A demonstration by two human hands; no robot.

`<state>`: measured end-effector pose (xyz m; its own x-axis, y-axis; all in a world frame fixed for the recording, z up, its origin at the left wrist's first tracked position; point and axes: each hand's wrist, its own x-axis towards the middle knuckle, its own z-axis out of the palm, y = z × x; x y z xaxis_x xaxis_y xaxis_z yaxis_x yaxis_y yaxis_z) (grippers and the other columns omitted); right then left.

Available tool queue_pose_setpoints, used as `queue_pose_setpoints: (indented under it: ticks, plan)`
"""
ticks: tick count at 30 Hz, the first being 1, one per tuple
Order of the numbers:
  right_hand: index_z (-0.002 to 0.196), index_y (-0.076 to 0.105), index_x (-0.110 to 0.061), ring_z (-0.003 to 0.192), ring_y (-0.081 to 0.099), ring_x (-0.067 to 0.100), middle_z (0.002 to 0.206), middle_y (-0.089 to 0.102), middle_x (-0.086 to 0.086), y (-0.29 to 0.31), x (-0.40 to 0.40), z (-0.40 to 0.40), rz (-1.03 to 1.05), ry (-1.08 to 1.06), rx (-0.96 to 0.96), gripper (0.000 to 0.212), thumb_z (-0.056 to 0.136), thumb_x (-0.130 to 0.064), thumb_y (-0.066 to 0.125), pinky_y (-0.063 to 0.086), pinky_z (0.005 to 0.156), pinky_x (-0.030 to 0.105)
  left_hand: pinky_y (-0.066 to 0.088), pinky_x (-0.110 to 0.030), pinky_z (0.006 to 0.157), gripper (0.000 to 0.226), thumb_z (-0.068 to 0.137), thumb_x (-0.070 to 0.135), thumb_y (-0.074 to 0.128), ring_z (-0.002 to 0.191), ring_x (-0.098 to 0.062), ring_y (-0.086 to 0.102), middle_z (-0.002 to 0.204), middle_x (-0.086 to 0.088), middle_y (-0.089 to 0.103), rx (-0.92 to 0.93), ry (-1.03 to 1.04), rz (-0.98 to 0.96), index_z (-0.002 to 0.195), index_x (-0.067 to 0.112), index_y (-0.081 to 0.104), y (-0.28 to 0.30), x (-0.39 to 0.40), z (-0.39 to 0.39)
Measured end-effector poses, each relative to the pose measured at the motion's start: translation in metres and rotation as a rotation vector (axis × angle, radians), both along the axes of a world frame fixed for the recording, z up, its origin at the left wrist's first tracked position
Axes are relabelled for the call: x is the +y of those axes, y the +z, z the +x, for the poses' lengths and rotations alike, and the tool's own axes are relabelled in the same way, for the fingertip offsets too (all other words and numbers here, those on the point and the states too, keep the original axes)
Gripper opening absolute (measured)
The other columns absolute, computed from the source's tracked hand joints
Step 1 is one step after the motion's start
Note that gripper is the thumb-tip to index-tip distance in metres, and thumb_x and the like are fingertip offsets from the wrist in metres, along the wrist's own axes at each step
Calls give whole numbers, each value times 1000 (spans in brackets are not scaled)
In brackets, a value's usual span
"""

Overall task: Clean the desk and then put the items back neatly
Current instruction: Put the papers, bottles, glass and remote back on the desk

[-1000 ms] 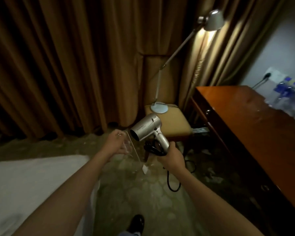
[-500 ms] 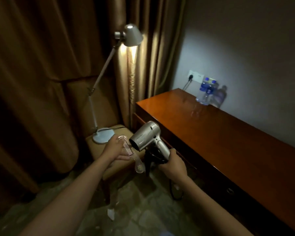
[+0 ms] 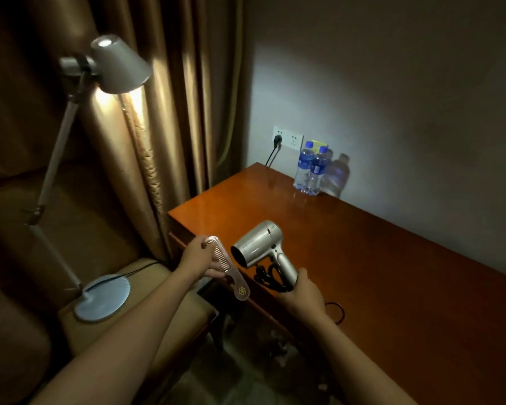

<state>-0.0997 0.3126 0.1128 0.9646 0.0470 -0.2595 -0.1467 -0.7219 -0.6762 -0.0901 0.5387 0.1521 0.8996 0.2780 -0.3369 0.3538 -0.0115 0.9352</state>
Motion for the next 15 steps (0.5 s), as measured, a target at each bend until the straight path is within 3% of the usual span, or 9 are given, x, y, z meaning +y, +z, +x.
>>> queue_pose_setpoints:
  ticks: [3,6,10,15]
  plan:
    - [122,34,-19,77,63,23,104,50,5,6,-2,61,-69,31,-23,53,82,-18,68,55,58,29,58,-38,49,23,101,13,38,64,-30,62,94,-21,53,-4,-2,-21,122,7,43,2,-4,57]
    - [119,34,-19,76,63,22,103,49,4,8,1,105,-112,37,4,50,81,-17,67,58,59,32,56,-34,43,12,100,11,38,59,-26,61,92,-17,53,12,-11,-6,111,7,44,-2,-4,101]
    - [109,36,-18,80,62,22,102,53,4,-2,8,166,-174,44,26,45,76,-20,67,58,67,39,57,-36,45,16,99,11,43,61,-28,66,101,-22,58,46,21,-11,113,8,48,-20,8,168]
    - [110,38,-19,86,59,18,105,55,1,-19,18,251,-233,-15,97,47,76,-24,69,50,67,29,57,-35,46,19,99,10,41,56,-22,67,100,-18,59,94,17,-19,117,9,47,-45,14,262]
